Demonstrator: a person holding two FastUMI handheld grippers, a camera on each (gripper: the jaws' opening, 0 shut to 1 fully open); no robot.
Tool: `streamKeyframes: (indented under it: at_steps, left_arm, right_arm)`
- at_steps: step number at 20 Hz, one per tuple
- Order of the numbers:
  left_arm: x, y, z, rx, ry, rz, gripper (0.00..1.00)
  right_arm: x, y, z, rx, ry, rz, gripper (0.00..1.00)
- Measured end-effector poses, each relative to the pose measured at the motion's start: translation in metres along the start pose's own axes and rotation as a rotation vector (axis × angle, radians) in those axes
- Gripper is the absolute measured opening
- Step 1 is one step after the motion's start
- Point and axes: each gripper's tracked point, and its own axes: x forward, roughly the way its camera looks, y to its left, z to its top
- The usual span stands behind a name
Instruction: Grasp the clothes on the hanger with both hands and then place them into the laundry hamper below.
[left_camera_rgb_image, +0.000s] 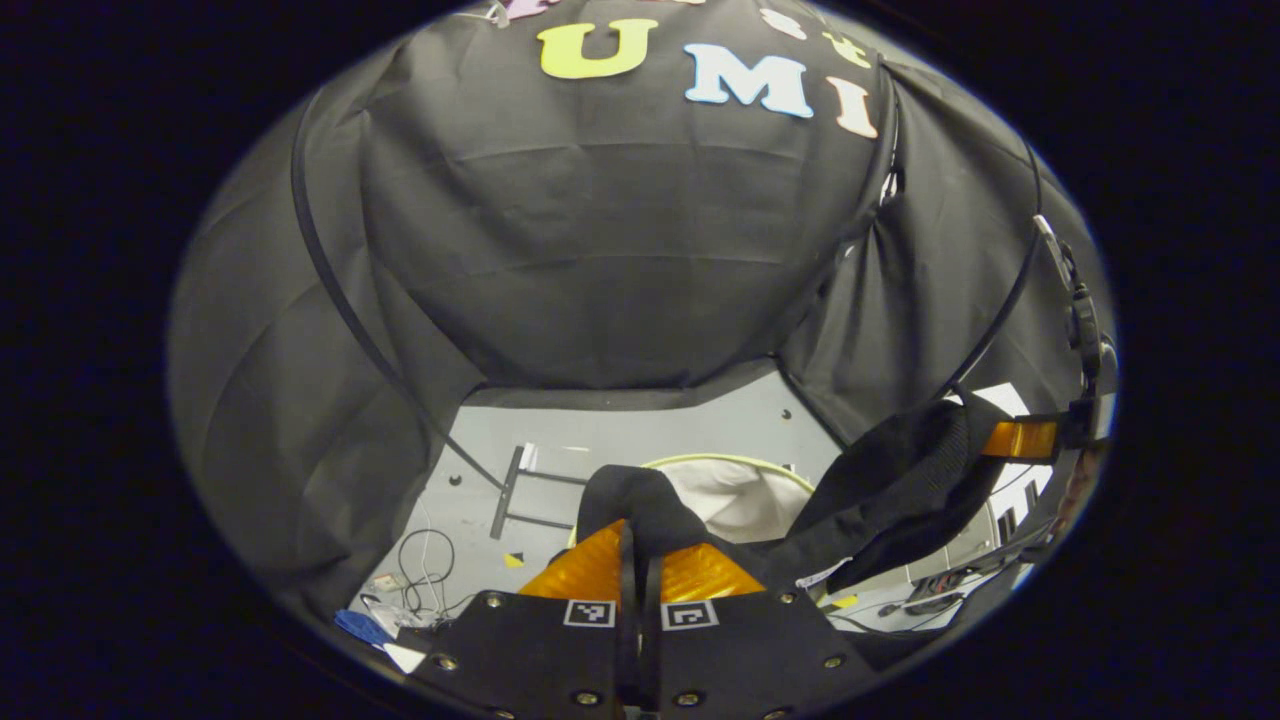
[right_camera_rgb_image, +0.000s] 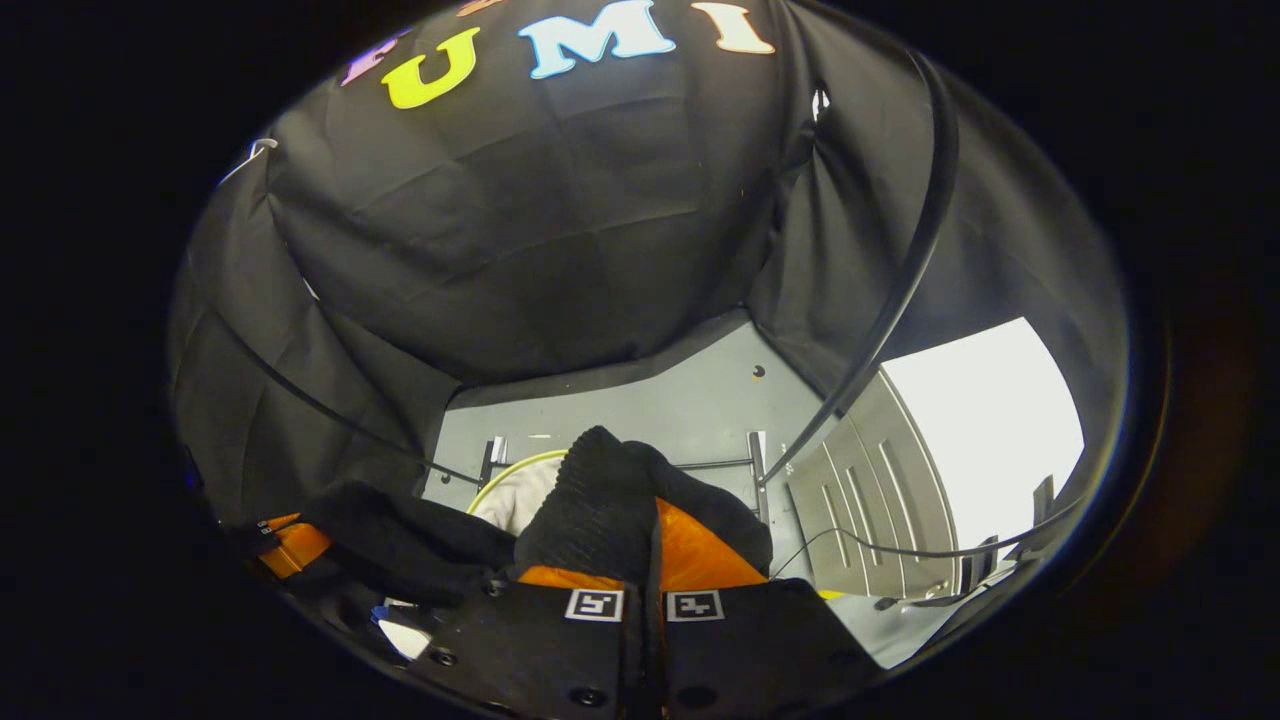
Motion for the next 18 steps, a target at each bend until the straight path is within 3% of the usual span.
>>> streamKeyframes:
  at_steps: [9, 15, 16, 18]
  left_arm:
    - [0.025, -0.010, -0.009, 0.057, 0.010, -0.018, 0.00]
    - [0.031, -0.010, -0.014, 0.062, 0.033, 0.000, 0.00]
    - [0.033, -0.009, -0.017, 0.052, 0.042, 0.006, 0.03]
    - [0.039, -0.007, -0.025, 0.021, 0.058, 0.016, 0.00]
  right_arm:
    - [0.011, 0.013, -0.020, -0.028, 0.042, 0.019, 0.04]
    - [0.009, 0.019, -0.030, -0.026, 0.075, 0.050, 0.01]
    - [0.009, 0.019, -0.035, -0.020, 0.090, 0.052, 0.08]
    - [0.006, 0.019, -0.041, 0.000, 0.118, 0.057, 0.08]
